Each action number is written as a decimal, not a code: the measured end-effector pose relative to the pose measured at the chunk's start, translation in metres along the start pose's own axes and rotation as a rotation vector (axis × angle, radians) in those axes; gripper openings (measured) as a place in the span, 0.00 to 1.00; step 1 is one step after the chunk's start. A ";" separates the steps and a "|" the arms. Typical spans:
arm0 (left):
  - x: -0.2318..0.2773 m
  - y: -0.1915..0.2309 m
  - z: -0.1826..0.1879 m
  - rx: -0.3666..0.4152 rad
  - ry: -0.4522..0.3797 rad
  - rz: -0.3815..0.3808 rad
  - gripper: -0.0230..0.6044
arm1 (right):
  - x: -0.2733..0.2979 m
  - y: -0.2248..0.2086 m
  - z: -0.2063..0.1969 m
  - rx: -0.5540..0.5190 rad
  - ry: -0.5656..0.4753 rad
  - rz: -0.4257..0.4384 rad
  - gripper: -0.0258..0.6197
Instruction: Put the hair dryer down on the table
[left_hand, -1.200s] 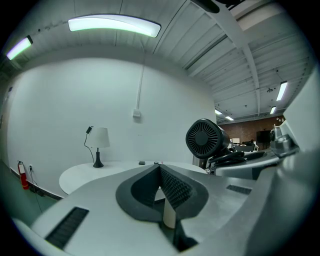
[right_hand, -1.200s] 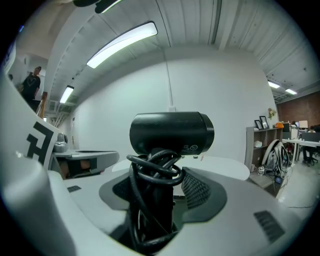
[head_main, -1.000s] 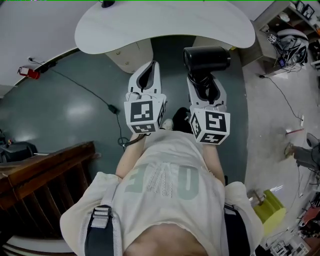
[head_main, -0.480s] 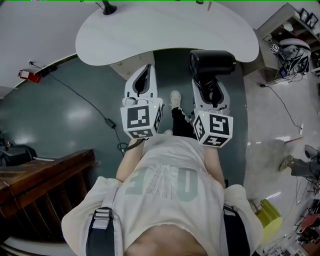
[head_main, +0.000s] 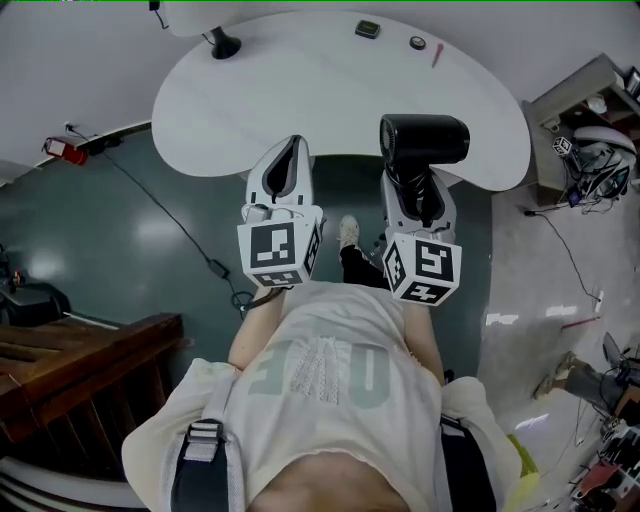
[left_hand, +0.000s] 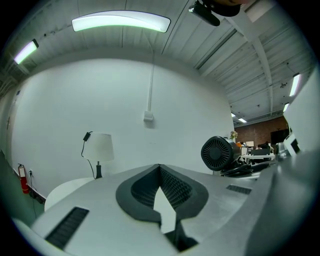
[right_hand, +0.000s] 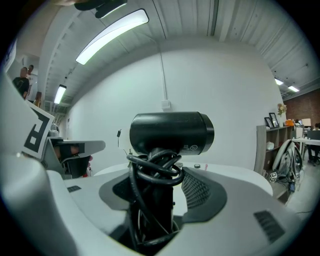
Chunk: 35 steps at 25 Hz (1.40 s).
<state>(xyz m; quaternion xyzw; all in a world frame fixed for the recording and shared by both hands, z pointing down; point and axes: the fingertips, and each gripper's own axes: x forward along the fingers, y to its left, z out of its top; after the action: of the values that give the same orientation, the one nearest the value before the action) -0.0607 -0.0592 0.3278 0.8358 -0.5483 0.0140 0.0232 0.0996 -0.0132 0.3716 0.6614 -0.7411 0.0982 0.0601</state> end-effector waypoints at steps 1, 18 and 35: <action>0.013 0.001 0.005 -0.003 -0.005 0.000 0.05 | 0.012 -0.004 0.006 -0.002 0.001 0.007 0.43; 0.189 0.024 0.041 0.025 -0.053 0.026 0.05 | 0.191 -0.039 0.059 -0.034 0.046 0.128 0.43; 0.236 0.045 0.039 0.077 0.001 -0.009 0.05 | 0.238 -0.047 0.070 -0.022 0.058 0.084 0.43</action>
<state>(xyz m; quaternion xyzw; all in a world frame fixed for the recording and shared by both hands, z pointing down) -0.0083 -0.2953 0.3017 0.8384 -0.5437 0.0357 -0.0086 0.1208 -0.2640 0.3589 0.6261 -0.7671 0.1114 0.0847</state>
